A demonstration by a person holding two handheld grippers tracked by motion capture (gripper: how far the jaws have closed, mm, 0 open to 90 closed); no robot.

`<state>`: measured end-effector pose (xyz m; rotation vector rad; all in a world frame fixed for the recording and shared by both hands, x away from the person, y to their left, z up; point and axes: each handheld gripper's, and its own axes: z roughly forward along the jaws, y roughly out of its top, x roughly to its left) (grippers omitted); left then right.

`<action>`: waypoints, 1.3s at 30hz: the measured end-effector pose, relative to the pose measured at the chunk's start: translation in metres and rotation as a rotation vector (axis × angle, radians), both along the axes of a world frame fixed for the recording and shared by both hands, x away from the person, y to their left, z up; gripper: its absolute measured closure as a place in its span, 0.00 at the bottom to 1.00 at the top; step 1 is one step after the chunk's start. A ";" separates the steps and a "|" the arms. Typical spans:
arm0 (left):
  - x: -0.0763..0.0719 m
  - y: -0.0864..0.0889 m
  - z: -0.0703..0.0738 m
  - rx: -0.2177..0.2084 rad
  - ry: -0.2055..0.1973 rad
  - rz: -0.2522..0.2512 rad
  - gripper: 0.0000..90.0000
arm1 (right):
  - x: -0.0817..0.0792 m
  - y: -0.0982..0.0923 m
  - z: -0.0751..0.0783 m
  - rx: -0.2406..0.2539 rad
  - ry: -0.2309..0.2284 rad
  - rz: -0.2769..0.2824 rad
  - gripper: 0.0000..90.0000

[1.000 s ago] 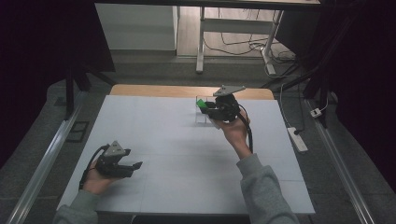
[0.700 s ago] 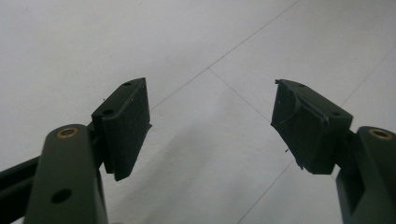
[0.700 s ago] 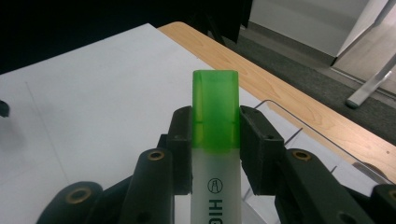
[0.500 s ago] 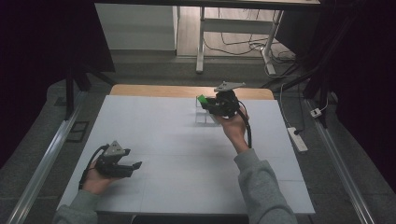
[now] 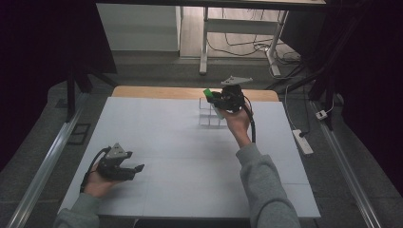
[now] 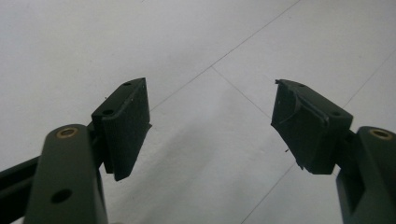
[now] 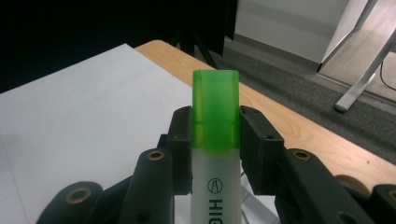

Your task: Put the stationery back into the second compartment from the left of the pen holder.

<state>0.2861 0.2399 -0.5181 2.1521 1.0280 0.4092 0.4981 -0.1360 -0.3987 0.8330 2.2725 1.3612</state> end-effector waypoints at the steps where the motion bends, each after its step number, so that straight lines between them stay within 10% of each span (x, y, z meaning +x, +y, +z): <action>1: 0.000 0.000 0.000 -0.001 0.000 0.000 0.31 | 0.002 0.000 0.001 0.004 -0.006 -0.001 0.74; 39: 0.002 0.001 -0.001 -0.001 0.006 -0.003 0.30 | 0.061 0.002 -0.017 0.120 -0.012 -0.064 0.74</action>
